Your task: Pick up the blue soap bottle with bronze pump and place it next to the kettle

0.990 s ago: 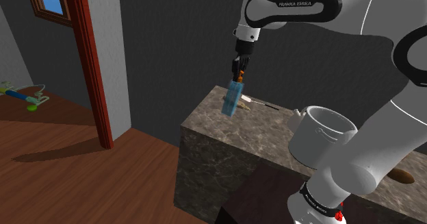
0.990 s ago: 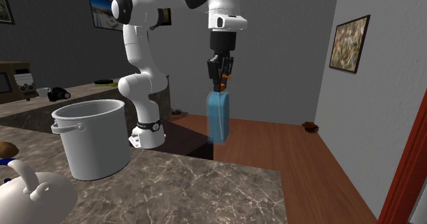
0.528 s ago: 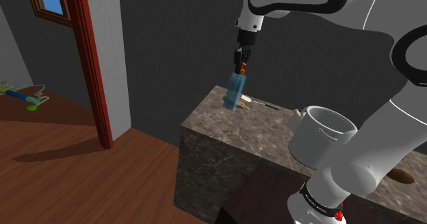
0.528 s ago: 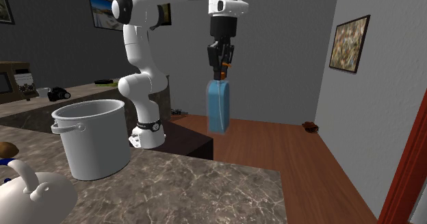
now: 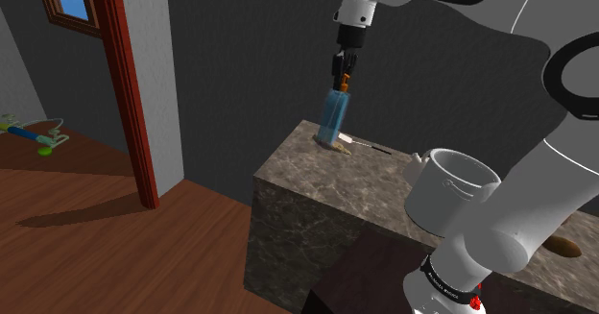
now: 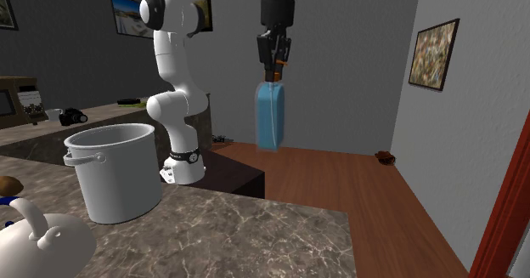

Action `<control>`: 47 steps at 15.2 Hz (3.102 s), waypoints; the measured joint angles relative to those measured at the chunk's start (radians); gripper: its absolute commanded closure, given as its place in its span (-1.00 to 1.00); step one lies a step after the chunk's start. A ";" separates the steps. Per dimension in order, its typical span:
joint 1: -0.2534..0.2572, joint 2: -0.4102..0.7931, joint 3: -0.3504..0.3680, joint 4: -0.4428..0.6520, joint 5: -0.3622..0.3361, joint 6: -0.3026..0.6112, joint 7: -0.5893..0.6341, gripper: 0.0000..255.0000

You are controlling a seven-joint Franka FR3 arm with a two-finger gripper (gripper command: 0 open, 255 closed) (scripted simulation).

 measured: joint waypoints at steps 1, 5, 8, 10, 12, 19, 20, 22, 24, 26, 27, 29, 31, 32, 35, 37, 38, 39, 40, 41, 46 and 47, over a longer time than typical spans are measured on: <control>0.000 -0.001 0.000 0.012 0.000 -0.013 0.000 1.00; 0.001 0.017 0.000 0.085 0.001 -0.068 0.002 1.00; 0.000 0.033 -0.001 0.150 0.003 -0.116 0.000 1.00; -0.001 0.045 -0.002 0.190 0.004 -0.146 -0.001 1.00; -0.001 0.062 -0.002 0.241 0.006 -0.179 -0.001 1.00; -0.030 0.021 -0.034 0.250 -0.006 -0.229 -0.062 1.00; -0.040 0.014 -0.047 0.245 -0.011 -0.232 -0.086 1.00; -0.060 -0.023 -0.072 0.201 -0.023 -0.226 -0.132 1.00; -0.075 -0.058 -0.090 0.160 -0.035 -0.218 -0.167 1.00; -0.096 -0.091 -0.120 0.127 -0.051 -0.217 -0.220 1.00; -0.104 -0.102 -0.132 0.116 -0.058 -0.216 -0.241 1.00; -0.123 -0.123 -0.163 0.097 -0.073 -0.215 -0.292 1.00; -0.139 -0.136 -0.189 0.092 -0.087 -0.221 -0.337 1.00; -0.149 -0.133 -0.207 0.103 -0.093 -0.228 -0.365 1.00; -0.174 -0.147 -0.251 0.101 -0.114 -0.235 -0.438 1.00; -0.190 -0.157 -0.280 0.088 -0.129 -0.229 -0.484 1.00; -0.198 -0.153 -0.298 0.093 -0.134 -0.228 -0.512 1.00; -0.206 -0.154 -0.314 0.090 -0.140 -0.223 -0.536 1.00; -0.216 -0.154 -0.333 0.097 -0.148 -0.227 -0.565 1.00; -0.220 -0.155 -0.342 0.091 -0.151 -0.220 -0.580 1.00; -0.225 -0.186 -0.344 -0.002 -0.162 -0.156 -0.577 1.00; -0.226 -0.192 -0.343 -0.019 -0.164 -0.146 -0.575 1.00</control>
